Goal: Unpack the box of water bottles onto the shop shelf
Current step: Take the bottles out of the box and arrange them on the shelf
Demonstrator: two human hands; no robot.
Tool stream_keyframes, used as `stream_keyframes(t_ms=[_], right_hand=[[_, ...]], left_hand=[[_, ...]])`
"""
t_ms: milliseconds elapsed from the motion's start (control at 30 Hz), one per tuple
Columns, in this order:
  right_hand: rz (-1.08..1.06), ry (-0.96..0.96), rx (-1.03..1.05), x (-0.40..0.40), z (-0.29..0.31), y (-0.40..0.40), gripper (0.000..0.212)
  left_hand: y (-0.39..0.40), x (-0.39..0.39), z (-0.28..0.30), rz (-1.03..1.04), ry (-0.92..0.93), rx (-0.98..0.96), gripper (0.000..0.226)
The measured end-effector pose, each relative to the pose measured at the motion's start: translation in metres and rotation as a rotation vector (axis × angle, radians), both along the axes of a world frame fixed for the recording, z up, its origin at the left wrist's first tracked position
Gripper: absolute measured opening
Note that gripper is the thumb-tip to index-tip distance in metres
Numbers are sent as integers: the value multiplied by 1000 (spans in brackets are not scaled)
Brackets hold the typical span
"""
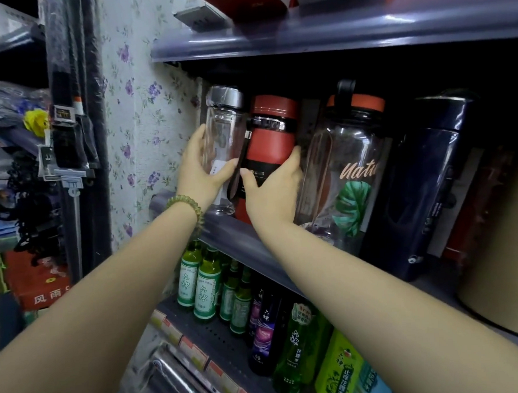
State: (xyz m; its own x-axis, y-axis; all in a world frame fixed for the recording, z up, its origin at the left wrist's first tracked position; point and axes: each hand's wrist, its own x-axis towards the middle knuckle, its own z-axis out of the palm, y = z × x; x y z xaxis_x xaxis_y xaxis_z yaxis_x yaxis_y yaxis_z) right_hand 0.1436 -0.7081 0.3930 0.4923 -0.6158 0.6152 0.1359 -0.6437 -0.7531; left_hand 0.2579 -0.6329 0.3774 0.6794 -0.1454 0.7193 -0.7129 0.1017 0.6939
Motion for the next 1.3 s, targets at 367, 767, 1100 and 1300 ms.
stream_keyframes(t_ms=[367, 767, 1100, 1300], right_hand=[[-15, 9, -5, -1, 0, 3, 97], [206, 74, -133, -80, -21, 19, 77], [149, -176, -172, -206, -15, -25, 54], [21, -292, -203, -285, -11, -59, 54]], left_hand=[[-3, -12, 4, -38, 25, 81, 78], [2, -78, -9, 136, 83, -184, 49], [-36, -219, 0, -188, 53, -194, 28], [-72, -294, 5, -450, 4, -91, 39]])
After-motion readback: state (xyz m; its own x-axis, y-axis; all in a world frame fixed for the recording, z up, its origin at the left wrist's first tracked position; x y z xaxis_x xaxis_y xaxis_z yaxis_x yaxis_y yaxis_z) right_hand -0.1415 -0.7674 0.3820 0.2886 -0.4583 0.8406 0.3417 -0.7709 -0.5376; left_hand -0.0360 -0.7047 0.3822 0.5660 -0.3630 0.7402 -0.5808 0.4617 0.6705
